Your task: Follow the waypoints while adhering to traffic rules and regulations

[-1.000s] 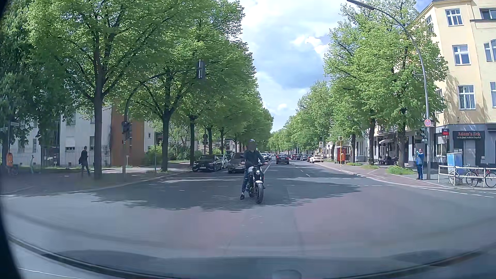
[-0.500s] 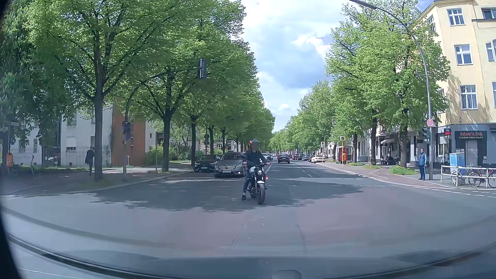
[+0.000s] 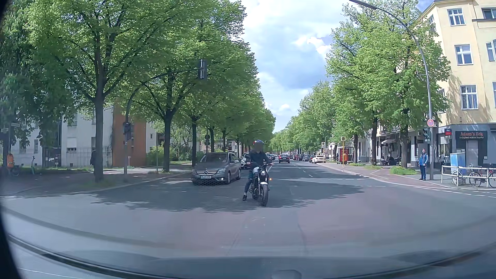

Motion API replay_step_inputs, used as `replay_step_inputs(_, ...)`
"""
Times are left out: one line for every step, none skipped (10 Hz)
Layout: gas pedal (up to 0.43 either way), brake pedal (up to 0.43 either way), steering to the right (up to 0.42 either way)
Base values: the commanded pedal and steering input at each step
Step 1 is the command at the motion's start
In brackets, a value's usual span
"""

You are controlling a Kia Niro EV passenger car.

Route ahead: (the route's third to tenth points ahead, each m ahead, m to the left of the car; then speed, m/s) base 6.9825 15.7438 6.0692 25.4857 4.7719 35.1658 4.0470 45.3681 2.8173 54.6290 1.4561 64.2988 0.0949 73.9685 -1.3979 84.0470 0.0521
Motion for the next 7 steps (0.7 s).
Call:
replay_step_inputs(0.0,0.293,-0.833)
replay_step_inputs(0.0,0.293,-0.811)
replay_step_inputs(0.0,0.299,-0.784)
replay_step_inputs(0.0,0.293,-0.776)
replay_step_inputs(0.0,0.299,-0.77)
replay_step_inputs(0.0,0.299,-0.768)
replay_step_inputs(0.0,0.299,-0.769)
